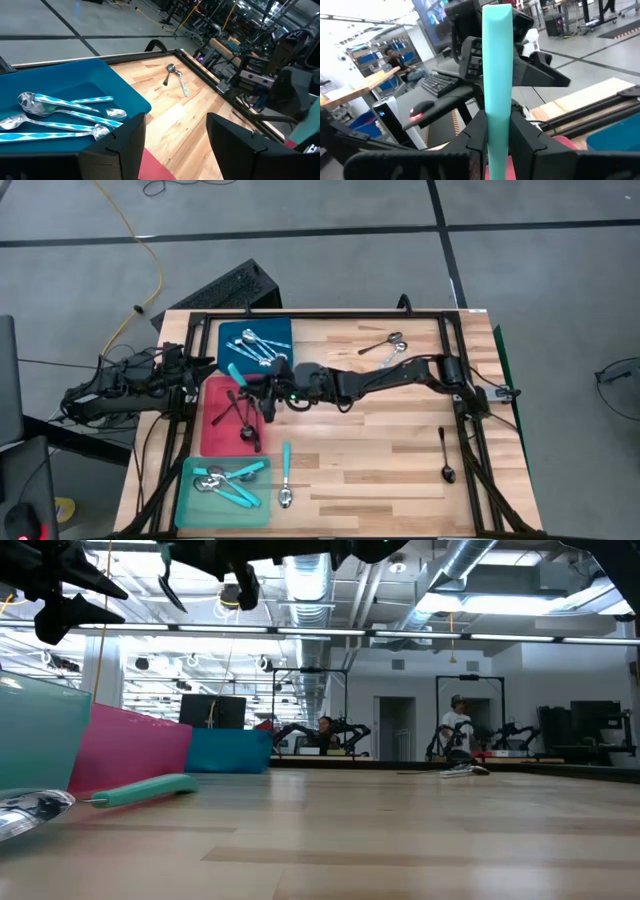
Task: Sort silverware by color (type)
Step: Put the light blue spoon into the light blue bin
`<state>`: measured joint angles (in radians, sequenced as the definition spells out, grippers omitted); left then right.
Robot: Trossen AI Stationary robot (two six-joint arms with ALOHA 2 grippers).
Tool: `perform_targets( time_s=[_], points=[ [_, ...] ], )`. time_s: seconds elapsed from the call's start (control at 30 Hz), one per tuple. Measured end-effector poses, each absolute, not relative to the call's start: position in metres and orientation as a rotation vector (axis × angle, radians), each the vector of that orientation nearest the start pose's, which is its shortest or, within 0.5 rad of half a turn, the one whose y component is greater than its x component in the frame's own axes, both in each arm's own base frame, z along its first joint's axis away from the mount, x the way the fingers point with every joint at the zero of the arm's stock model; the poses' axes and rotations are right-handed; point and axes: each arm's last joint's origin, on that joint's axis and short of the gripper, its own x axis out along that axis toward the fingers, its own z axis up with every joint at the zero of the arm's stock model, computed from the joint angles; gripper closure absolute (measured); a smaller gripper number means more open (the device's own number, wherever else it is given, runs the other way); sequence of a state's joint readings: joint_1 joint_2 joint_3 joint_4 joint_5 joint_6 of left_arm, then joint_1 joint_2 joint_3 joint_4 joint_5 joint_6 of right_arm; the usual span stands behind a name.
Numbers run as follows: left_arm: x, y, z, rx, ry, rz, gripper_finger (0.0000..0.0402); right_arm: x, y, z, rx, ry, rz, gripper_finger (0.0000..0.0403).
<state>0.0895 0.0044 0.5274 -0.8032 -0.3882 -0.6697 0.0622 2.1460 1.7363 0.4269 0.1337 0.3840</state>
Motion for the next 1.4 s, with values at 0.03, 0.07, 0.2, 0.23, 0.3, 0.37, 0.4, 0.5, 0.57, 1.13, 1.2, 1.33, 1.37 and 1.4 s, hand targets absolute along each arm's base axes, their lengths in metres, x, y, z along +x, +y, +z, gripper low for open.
perform_targets(
  time_s=[0.03,0.07,0.2,0.23,0.3,0.37,0.4,0.5,0.57,1.13,1.2,1.33,1.37,1.4],
  points=[
    [0.028,0.014,0.253,-0.610,0.110,0.549,0.0207,0.508,0.030,0.285,0.387,-0.038,-0.062,0.0327],
    [0.028,0.014,0.253,-0.610,0.110,0.549,0.0207,0.508,0.031,0.286,0.388,-0.048,-0.057,0.0327],
    [0.028,0.014,0.253,-0.610,0.110,0.549,0.0207,0.507,0.039,0.289,0.391,-0.074,-0.037,0.0327],
    [0.028,0.014,0.253,-0.610,0.110,0.549,0.0207,0.507,0.041,0.289,0.392,-0.080,-0.034,0.0327],
    [0.028,0.014,0.253,-0.611,0.110,0.549,0.0207,0.506,0.046,0.290,0.395,-0.101,-0.039,0.0327],
    [0.028,0.014,0.253,-0.610,0.110,0.549,0.0207,0.506,0.050,0.292,0.394,-0.121,-0.055,0.0327],
    [0.028,0.014,0.253,-0.611,0.110,0.549,0.0207,0.505,0.053,0.292,0.389,-0.122,-0.057,0.0327],
    [0.028,0.014,0.253,-0.610,0.110,0.549,0.0207,0.505,0.059,0.292,0.386,-0.121,-0.067,0.0327],
    [0.028,0.014,0.253,-0.611,0.110,0.549,0.0207,0.504,0.063,0.293,0.386,-0.132,-0.058,0.0327],
    [0.028,0.014,0.253,-0.611,0.110,0.549,0.0207,0.505,0.089,0.285,0.415,-0.208,-0.040,0.0327],
    [0.028,0.014,0.253,-0.611,0.110,0.549,0.0207,0.511,0.091,0.275,0.441,-0.227,-0.042,0.0327],
    [0.028,0.014,0.253,-0.611,0.109,0.549,0.0207,0.515,0.097,0.262,0.490,-0.253,-0.048,0.0327],
    [0.028,0.014,0.253,-0.611,0.110,0.549,0.0207,0.519,0.098,0.259,0.509,-0.270,-0.041,0.0327],
    [0.028,0.014,0.253,-0.611,0.110,0.549,0.0207,0.521,0.099,0.256,0.528,-0.275,-0.037,0.0326]
  ],
)
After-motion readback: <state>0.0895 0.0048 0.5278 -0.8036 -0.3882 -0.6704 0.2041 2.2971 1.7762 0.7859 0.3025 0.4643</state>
